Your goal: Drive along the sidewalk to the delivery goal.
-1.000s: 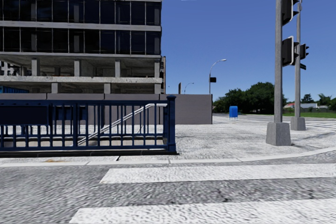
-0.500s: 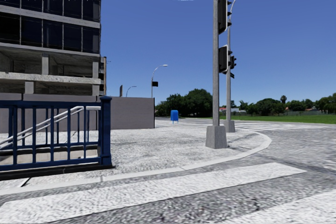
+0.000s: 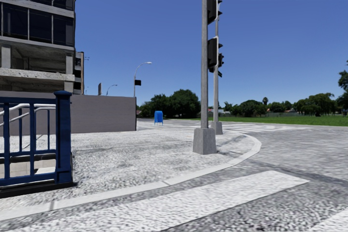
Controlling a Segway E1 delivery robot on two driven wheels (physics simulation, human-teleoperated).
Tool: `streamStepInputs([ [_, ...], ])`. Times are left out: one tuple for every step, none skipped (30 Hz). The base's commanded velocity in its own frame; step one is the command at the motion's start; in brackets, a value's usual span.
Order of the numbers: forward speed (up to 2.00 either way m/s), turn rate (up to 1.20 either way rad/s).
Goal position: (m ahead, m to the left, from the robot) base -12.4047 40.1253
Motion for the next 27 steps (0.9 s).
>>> streamStepInputs([
  [1.04, 0.0],
  [1.06, 0.0],
  [1.07, 0.0],
  [1.09, 0.0],
  [1.13, 0.0],
  [1.18, 0.0],
  [1.18, 0.0],
  [1.22, 0.0],
  [1.25, 0.0],
  [1.26, 0.0],
  [1.26, 0.0],
  [1.26, 0.11],
  [1.26, 0.16],
  [1.26, 0.17],
  [1.26, 0.18],
  [1.26, 0.18],
  [1.26, 0.19],
  [1.26, 0.21],
  [1.27, 0.22],
  [1.27, 0.22],
  [1.27, 0.22],
  [1.27, 0.29],
  [1.27, 0.29],
  [1.27, 0.29],
  [1.27, 0.31],
  [1.27, 0.31],
  [1.27, 0.34],
])
